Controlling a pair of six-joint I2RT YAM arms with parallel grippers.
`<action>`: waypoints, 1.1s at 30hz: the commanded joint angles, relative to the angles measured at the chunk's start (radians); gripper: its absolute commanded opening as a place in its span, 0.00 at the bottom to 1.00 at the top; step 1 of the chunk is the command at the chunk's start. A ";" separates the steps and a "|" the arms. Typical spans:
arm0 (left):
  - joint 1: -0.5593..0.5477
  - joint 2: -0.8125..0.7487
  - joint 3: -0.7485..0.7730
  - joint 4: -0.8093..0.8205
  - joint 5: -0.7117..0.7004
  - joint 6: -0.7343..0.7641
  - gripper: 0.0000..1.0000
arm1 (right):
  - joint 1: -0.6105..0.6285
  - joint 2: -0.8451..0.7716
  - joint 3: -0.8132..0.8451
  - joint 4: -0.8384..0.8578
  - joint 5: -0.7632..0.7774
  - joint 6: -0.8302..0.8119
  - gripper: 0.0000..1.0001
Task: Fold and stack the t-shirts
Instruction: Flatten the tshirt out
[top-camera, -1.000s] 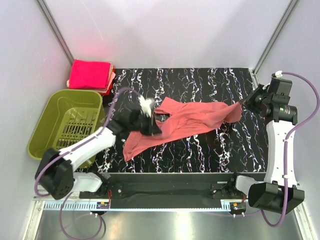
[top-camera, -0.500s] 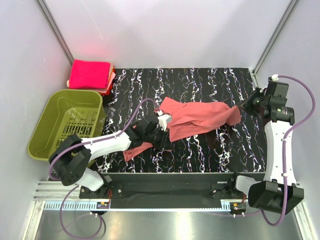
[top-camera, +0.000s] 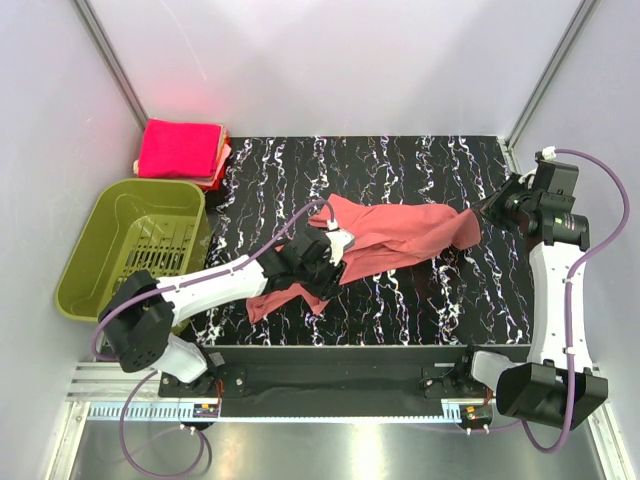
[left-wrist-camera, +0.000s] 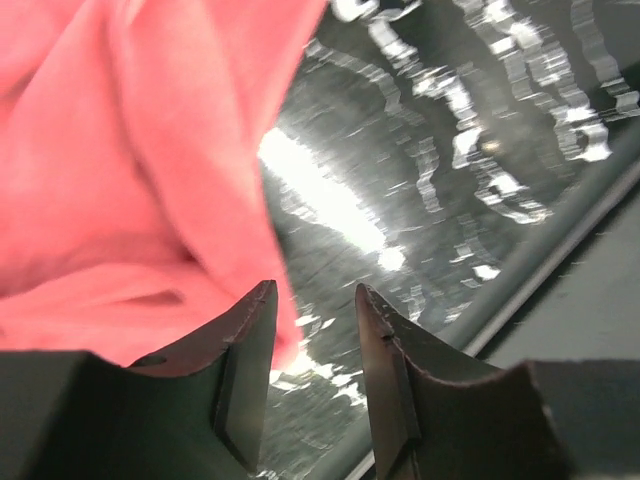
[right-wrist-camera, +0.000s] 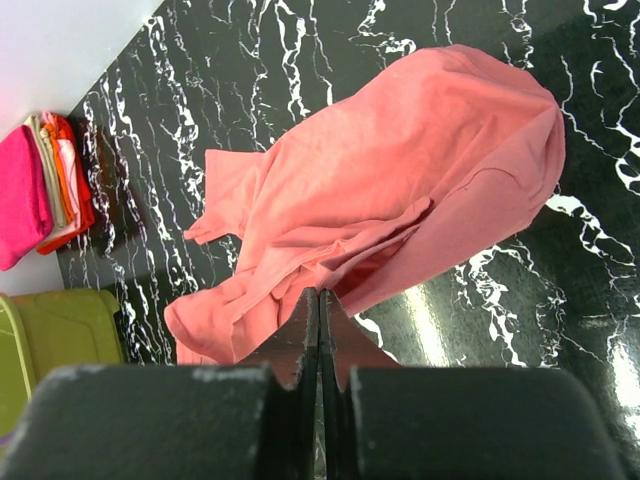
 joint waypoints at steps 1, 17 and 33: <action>-0.003 -0.003 0.030 -0.075 -0.127 0.047 0.42 | -0.003 -0.027 0.013 0.032 -0.041 -0.015 0.00; -0.006 -0.003 -0.053 -0.047 -0.027 0.018 0.47 | -0.003 -0.029 0.006 0.042 -0.061 -0.011 0.00; -0.005 0.052 -0.082 -0.032 -0.016 -0.001 0.44 | -0.003 -0.033 0.003 0.045 -0.063 -0.008 0.00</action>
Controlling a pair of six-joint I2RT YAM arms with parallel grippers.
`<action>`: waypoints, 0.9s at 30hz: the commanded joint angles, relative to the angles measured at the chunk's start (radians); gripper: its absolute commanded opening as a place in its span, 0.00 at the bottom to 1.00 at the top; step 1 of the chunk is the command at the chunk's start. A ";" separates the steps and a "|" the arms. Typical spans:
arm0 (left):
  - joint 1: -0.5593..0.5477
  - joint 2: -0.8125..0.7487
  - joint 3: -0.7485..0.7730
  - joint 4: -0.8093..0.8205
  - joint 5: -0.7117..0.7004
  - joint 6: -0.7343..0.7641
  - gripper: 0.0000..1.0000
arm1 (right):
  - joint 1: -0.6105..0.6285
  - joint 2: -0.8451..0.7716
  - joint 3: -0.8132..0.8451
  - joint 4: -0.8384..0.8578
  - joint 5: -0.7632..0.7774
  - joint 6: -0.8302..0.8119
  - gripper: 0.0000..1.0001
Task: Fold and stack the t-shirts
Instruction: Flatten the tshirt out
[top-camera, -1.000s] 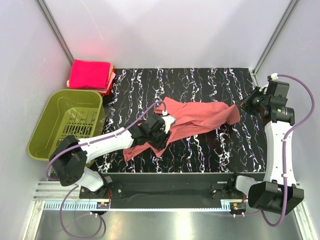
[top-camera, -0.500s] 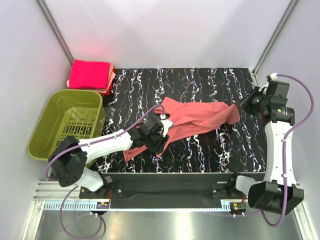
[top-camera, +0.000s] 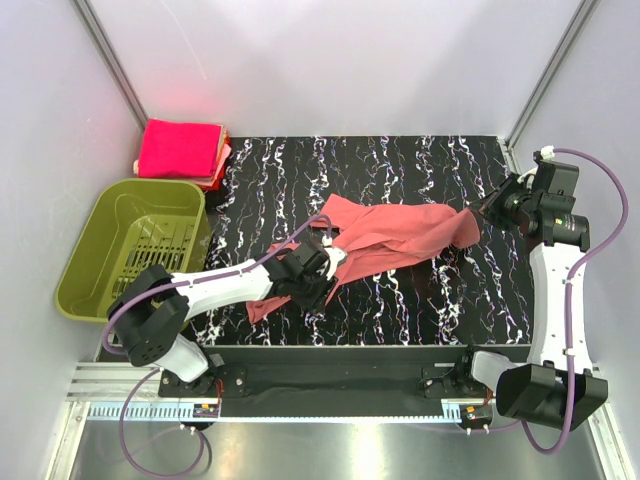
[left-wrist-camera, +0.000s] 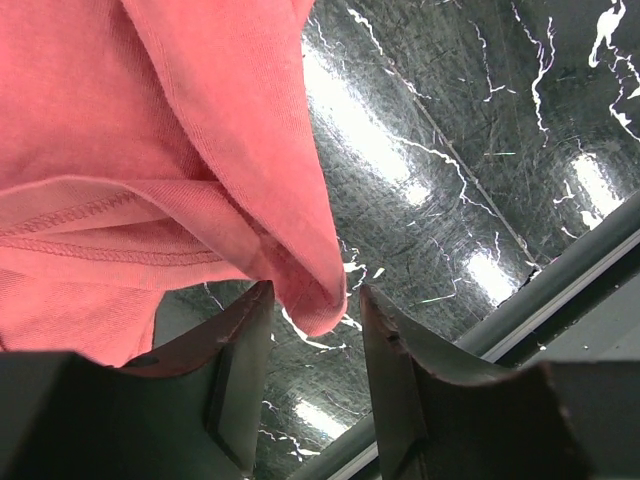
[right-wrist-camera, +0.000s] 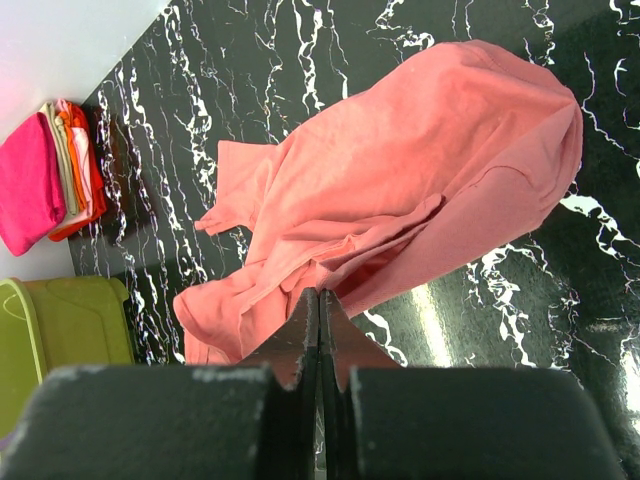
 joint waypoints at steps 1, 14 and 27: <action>-0.003 0.002 -0.008 0.042 0.022 -0.013 0.43 | -0.003 -0.029 0.003 0.043 -0.024 -0.007 0.00; -0.003 -0.007 -0.030 0.053 0.054 -0.027 0.32 | -0.003 -0.032 -0.001 0.043 -0.015 -0.004 0.00; 0.002 -0.122 0.336 -0.276 -0.367 0.015 0.00 | -0.003 0.025 0.180 0.011 0.027 0.007 0.00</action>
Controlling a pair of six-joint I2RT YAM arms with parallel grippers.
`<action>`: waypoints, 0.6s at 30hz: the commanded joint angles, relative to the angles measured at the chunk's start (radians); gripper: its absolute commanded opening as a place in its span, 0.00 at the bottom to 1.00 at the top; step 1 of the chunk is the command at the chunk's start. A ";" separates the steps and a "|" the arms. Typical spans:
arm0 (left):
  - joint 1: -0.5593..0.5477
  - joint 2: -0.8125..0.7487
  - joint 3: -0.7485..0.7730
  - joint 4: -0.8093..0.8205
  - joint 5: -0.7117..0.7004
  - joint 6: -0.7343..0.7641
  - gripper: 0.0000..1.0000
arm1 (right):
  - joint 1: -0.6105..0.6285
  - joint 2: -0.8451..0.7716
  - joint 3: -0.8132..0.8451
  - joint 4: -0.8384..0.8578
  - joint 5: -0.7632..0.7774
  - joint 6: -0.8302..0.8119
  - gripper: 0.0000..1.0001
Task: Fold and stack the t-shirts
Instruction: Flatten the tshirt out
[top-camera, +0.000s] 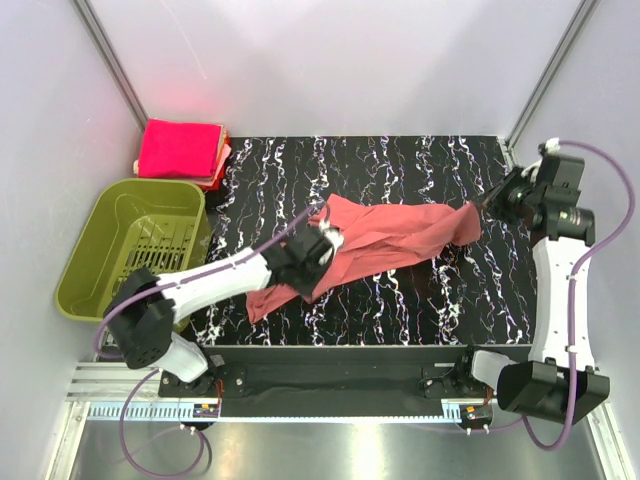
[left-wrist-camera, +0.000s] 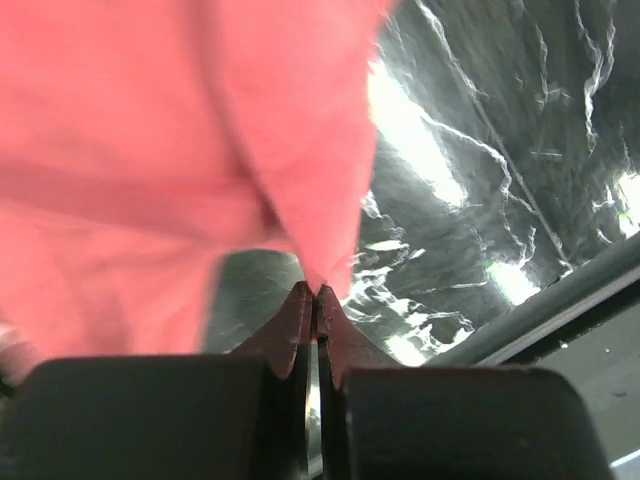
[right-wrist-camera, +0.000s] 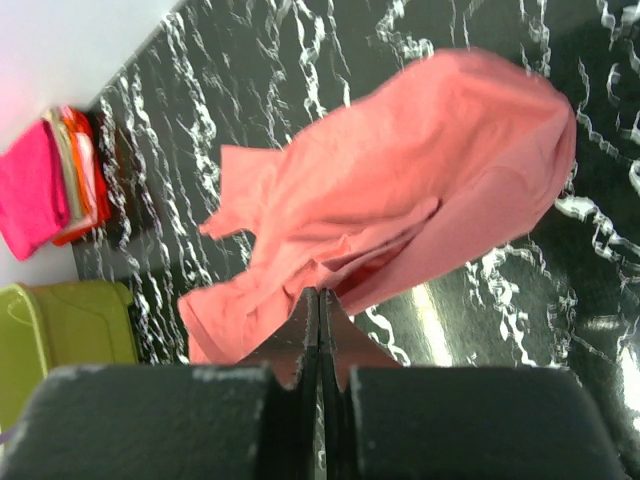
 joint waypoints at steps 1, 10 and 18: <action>0.016 -0.128 0.324 -0.205 -0.295 0.055 0.00 | -0.003 0.040 0.205 0.013 0.046 -0.002 0.00; 0.062 -0.134 1.239 -0.429 -0.623 0.217 0.00 | -0.003 0.169 0.829 0.024 0.256 -0.144 0.00; 0.062 -0.453 1.176 -0.283 -0.406 0.109 0.00 | -0.003 -0.070 0.856 0.085 0.398 -0.177 0.00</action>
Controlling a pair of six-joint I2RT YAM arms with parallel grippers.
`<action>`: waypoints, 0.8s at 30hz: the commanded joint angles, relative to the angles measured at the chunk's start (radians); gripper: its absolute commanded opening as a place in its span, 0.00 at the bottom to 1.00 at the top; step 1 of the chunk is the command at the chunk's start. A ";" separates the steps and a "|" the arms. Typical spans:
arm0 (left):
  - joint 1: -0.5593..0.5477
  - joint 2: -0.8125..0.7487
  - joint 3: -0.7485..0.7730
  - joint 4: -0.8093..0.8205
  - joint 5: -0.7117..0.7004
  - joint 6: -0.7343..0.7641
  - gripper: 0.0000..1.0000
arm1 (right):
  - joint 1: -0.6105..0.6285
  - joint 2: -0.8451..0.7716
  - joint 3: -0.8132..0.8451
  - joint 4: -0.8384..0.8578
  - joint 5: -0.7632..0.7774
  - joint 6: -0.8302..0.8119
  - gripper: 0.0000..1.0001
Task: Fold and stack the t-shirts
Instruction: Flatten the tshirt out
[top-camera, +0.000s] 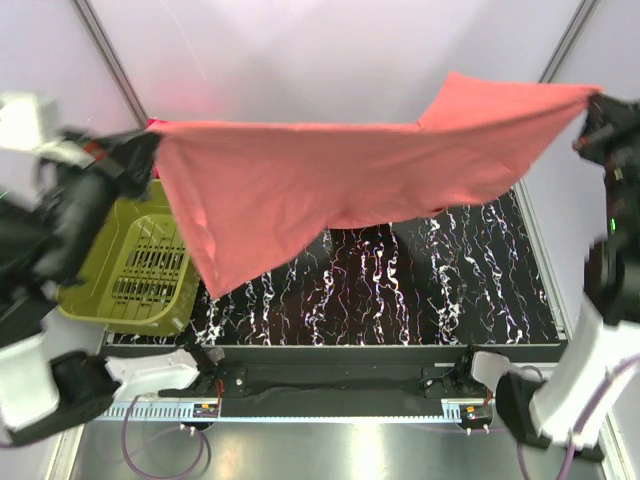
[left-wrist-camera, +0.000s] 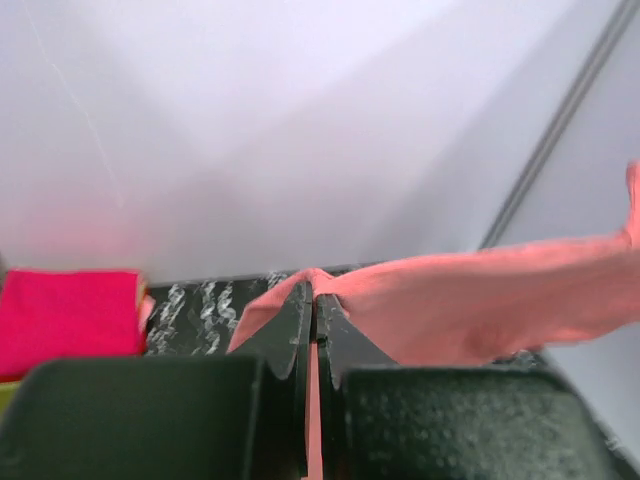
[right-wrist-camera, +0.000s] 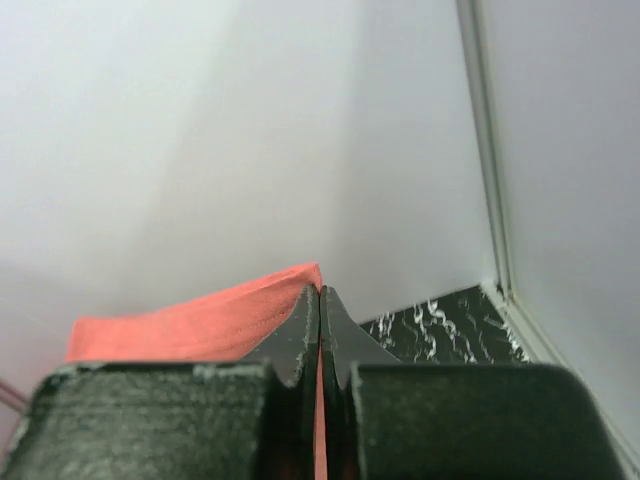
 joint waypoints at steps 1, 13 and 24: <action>-0.002 -0.128 -0.119 0.067 0.132 -0.068 0.00 | -0.003 -0.139 -0.031 0.083 0.108 -0.025 0.00; 0.000 -0.112 -0.238 0.104 0.249 -0.060 0.00 | -0.003 -0.140 -0.108 0.125 -0.002 -0.022 0.00; 0.400 0.345 -0.108 0.176 0.365 -0.088 0.00 | -0.003 0.241 -0.102 0.373 -0.042 -0.044 0.00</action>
